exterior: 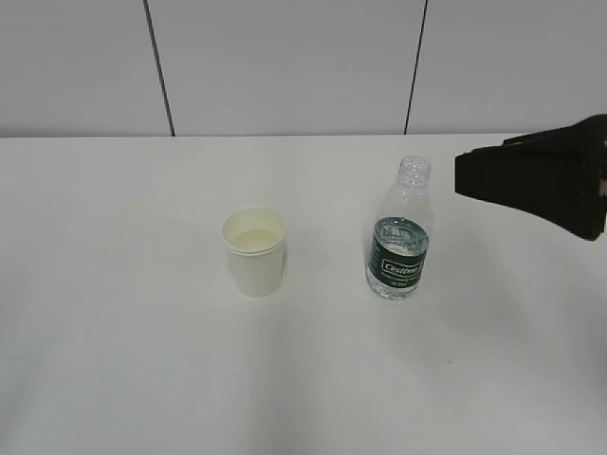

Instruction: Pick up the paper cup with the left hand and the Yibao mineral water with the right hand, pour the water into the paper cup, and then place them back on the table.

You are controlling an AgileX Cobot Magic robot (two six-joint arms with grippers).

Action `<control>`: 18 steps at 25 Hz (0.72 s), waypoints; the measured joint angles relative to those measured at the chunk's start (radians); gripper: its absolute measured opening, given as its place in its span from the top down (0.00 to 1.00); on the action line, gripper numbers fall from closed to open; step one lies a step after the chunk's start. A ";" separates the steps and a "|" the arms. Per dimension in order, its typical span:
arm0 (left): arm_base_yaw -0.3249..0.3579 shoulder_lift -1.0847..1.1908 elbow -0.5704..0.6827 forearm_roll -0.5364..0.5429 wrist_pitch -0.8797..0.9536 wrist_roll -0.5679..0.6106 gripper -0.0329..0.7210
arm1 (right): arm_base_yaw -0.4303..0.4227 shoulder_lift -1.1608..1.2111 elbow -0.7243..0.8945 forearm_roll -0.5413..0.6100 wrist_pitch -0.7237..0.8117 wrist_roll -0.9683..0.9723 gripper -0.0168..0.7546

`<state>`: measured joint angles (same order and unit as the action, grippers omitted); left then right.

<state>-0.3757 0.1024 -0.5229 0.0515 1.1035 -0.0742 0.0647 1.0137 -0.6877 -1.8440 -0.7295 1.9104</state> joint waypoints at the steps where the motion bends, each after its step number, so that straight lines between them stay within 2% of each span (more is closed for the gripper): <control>1: 0.000 -0.040 0.000 0.000 0.000 0.000 0.22 | 0.000 -0.005 0.000 0.000 -0.004 0.000 0.21; 4: 0.000 -0.114 0.001 -0.001 0.003 -0.001 0.22 | 0.000 -0.019 -0.001 0.000 -0.004 -0.002 0.21; 18: 0.014 -0.119 0.004 -0.015 0.006 -0.002 0.24 | 0.000 -0.072 -0.004 0.000 -0.008 -0.022 0.21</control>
<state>-0.3618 -0.0166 -0.5190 0.0367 1.1094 -0.0765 0.0647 0.9420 -0.6917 -1.8440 -0.7378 1.8884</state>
